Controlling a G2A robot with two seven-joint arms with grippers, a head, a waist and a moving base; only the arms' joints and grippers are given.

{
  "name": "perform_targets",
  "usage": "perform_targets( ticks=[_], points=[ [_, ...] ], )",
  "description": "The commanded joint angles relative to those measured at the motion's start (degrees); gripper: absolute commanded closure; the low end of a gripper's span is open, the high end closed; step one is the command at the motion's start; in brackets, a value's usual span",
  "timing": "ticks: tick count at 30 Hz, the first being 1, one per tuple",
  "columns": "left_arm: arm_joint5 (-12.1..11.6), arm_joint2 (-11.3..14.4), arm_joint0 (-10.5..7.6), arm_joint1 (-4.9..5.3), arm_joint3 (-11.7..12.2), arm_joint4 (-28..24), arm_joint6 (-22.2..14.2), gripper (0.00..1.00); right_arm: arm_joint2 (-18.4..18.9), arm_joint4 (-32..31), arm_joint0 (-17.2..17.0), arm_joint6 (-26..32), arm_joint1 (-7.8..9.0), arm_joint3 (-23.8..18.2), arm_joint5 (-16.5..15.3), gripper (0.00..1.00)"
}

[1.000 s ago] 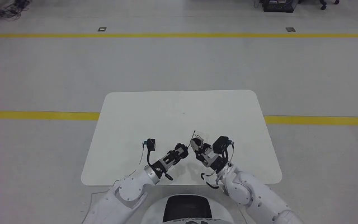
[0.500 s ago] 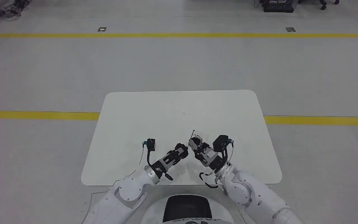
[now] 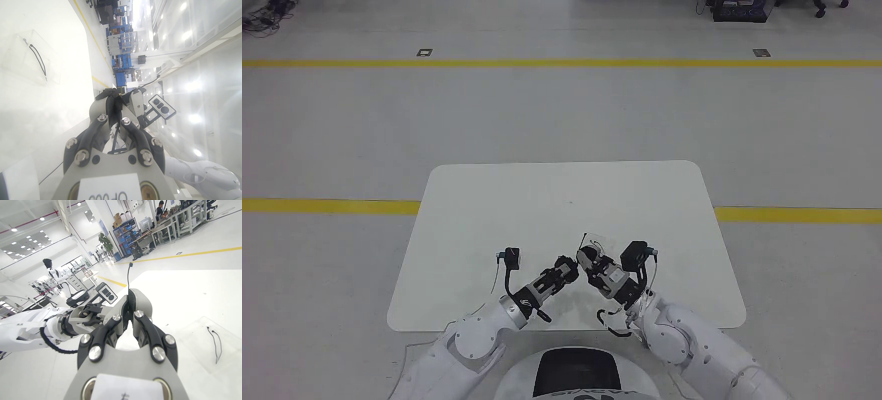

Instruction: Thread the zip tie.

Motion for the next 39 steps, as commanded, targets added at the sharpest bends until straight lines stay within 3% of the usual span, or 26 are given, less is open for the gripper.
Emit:
perform_targets(
  ticks=[1, 26, 39],
  points=[
    [0.0, 0.0, 0.0, 0.0, 0.0, 0.0, 0.0, 1.0, -0.1, 0.5, 0.2, -0.2, 0.14, 0.5, 0.0, 1.0],
    [0.0, 0.0, 0.0, 0.0, 0.0, 0.0, 0.0, 1.0, -1.2, 6.0, 1.7, 1.5, 0.22, 3.9, 0.0, 1.0],
    [0.0, 0.0, 0.0, 0.0, 0.0, 0.0, 0.0, 1.0, -3.9, 9.3, 2.4, -0.4, 1.29, 1.0, 0.0, 1.0]
  ],
)
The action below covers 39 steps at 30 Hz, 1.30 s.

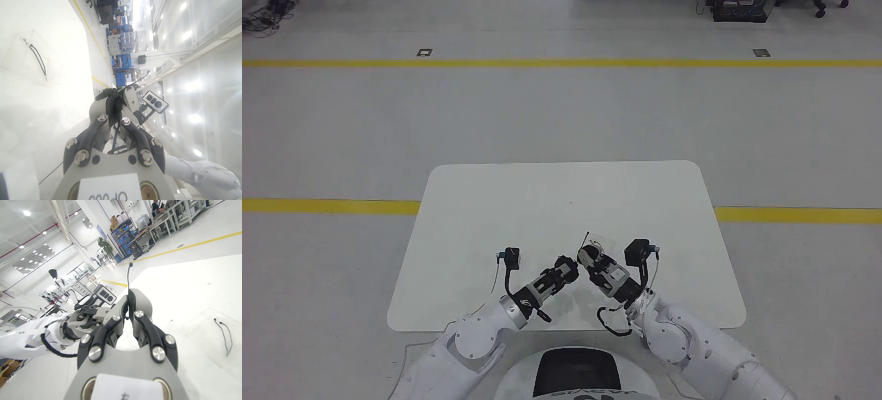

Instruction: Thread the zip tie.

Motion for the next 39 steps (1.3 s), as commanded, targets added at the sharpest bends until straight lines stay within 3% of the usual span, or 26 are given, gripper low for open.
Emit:
perform_targets(
  ticks=[1, 17, 39],
  points=[
    [0.0, 0.0, 0.0, 0.0, 0.0, 0.0, 0.0, 1.0, -0.5, 0.3, 0.3, -0.4, 0.32, -0.2, 0.0, 1.0],
    [0.3, 0.2, -0.14, -0.06, -0.1, 0.1, 0.2, 1.0, -3.5, 1.7, 2.4, -3.1, 2.3, 0.6, 0.0, 1.0],
    [0.0, 0.6, -0.66, -0.02, -0.2, -0.7, -2.3, 1.0, -5.2, 6.6, 4.0, -2.7, 3.28, 1.9, 0.0, 1.0]
  ],
)
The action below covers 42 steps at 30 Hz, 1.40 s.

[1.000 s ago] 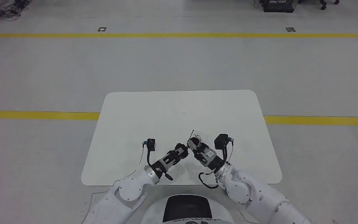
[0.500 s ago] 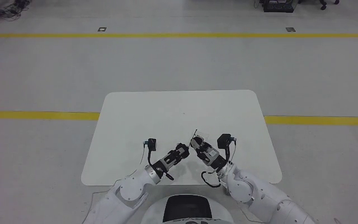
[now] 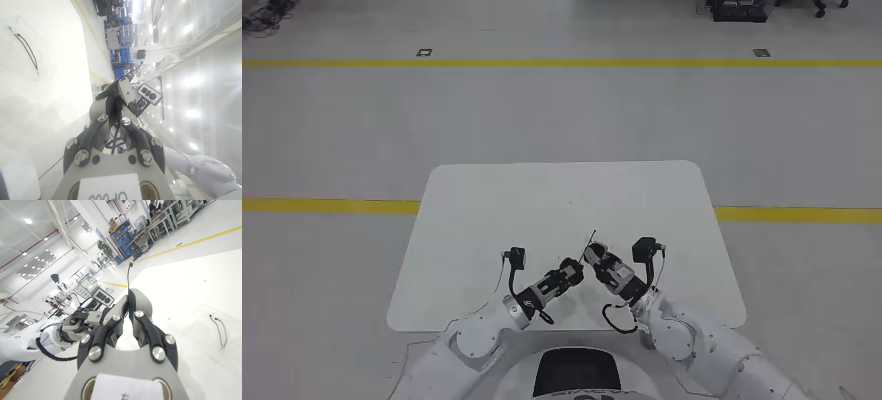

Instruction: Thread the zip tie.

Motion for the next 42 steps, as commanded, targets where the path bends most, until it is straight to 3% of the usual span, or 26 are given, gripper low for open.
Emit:
perform_targets(
  ticks=[1, 16, 27, 32, 37, 42],
  points=[
    [0.0, -0.1, 0.06, 0.01, -0.1, 0.0, 0.1, 1.0, -0.2, 0.1, 0.1, 0.1, 0.15, 0.0, 0.0, 1.0],
    [0.0, 0.0, -0.06, -0.12, 0.5, 0.6, 1.0, 1.0, 1.7, -3.9, -2.0, -3.7, 2.09, -1.6, 0.0, 1.0],
    [0.2, 0.1, -0.18, -0.14, 0.6, 1.2, 1.5, 1.0, 2.1, -5.2, -2.2, -4.2, 2.33, -1.8, 0.0, 1.0],
    [0.0, 1.0, -0.56, -0.53, -0.2, 4.7, 3.7, 1.0, 2.4, -7.0, -2.9, -4.6, 2.32, -2.9, 0.0, 1.0],
    [0.0, 1.0, 0.09, -0.85, 0.0, 10.0, 6.0, 1.0, 2.8, -10.9, -4.8, -10.7, 2.9, -2.2, 0.0, 1.0],
    [0.0, 1.9, -0.5, -0.87, 0.6, 15.6, 10.1, 1.0, 2.3, -13.7, -5.8, -16.9, 3.51, -1.8, 0.0, 1.0]
  ],
)
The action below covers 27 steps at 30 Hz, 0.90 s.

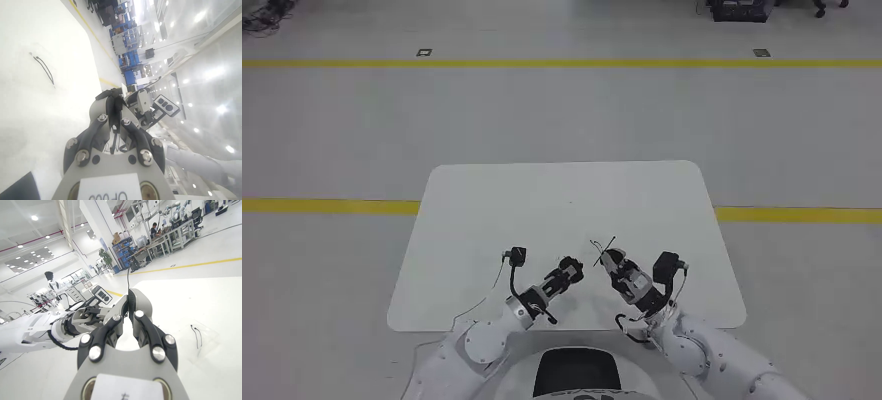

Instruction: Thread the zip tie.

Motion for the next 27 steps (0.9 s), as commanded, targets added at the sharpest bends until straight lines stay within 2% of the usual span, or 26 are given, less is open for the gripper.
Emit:
perform_targets(
  ticks=[1, 7, 10, 14, 27],
  points=[
    [0.0, 0.5, -0.4, 0.09, -0.1, 1.4, 1.0, 1.0, -0.4, -0.6, -0.1, -1.7, 0.25, 0.2, 0.0, 1.0],
    [0.0, 2.9, -2.2, 0.89, -0.2, 5.5, 3.5, 1.0, -1.7, -1.4, 0.7, -4.3, 0.85, 0.9, 0.0, 1.0],
    [0.0, 4.0, -3.27, 1.46, -0.1, 4.5, 4.0, 1.0, -2.3, -0.9, 1.6, -4.7, 0.99, 1.4, 0.0, 1.0],
    [0.0, 4.3, -4.57, 2.27, 0.9, 1.9, 2.7, 1.0, -2.9, -0.3, 2.6, -4.6, 1.04, 1.5, 0.0, 1.0],
    [0.0, 4.3, -4.66, 2.37, 1.0, 1.4, 2.5, 1.0, -2.9, -0.3, 2.6, -4.6, 1.04, 1.5, 0.0, 1.0]
  ],
)
